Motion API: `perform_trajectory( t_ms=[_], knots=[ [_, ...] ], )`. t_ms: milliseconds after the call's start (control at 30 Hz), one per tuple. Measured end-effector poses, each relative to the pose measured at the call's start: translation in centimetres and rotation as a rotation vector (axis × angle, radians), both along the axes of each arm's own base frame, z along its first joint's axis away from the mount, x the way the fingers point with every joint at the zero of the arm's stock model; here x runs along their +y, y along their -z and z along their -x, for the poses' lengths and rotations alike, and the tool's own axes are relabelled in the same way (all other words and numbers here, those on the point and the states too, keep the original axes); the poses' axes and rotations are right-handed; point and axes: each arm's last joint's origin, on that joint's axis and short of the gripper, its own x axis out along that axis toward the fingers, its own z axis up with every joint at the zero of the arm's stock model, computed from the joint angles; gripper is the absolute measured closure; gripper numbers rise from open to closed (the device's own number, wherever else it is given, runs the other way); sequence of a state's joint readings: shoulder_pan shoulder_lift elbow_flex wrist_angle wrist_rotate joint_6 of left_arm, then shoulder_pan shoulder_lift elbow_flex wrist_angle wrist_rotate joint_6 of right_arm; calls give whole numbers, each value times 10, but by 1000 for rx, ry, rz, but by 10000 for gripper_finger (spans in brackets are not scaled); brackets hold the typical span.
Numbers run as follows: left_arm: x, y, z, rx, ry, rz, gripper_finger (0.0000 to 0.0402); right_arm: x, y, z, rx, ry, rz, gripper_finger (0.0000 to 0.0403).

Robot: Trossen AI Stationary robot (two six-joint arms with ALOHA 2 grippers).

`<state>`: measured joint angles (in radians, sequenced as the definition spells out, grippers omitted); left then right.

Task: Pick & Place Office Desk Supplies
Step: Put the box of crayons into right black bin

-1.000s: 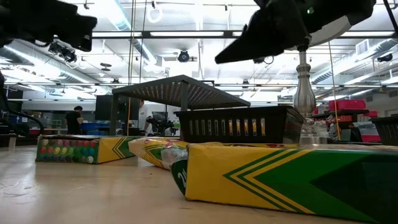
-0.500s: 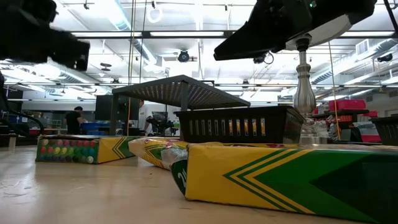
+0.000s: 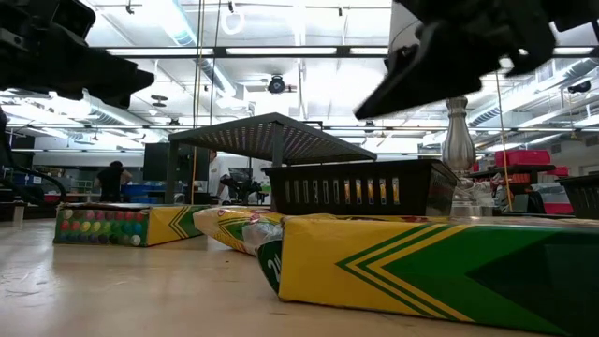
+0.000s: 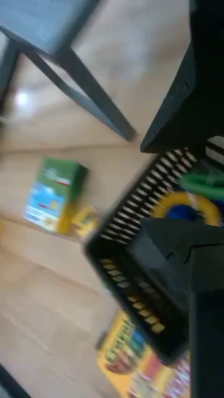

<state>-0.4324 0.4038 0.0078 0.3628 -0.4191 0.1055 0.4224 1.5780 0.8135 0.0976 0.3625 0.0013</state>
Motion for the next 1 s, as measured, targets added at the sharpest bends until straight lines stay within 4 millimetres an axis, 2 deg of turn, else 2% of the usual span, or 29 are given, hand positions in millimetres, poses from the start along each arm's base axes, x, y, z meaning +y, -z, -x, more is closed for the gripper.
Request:
perform_trajectory(
  t_ms=[167,367,467,533,700,1000],
  knots=[
    [0,0,0,0,-3,0,232,8,0,6,102,-41,15,215],
    [1,0,0,1,-24,-10,232,24,-33,8,271,-7,11,215],
    [1,0,0,1,-38,-10,232,37,-50,9,278,4,-92,215],
    [1,1,0,4,-38,-11,232,44,-53,11,292,7,-174,215],
    [1,2,-1,15,-38,-9,232,63,-46,16,374,46,-358,215],
    [1,3,-1,22,-38,-8,232,96,-9,13,566,44,-581,215]
  ],
)
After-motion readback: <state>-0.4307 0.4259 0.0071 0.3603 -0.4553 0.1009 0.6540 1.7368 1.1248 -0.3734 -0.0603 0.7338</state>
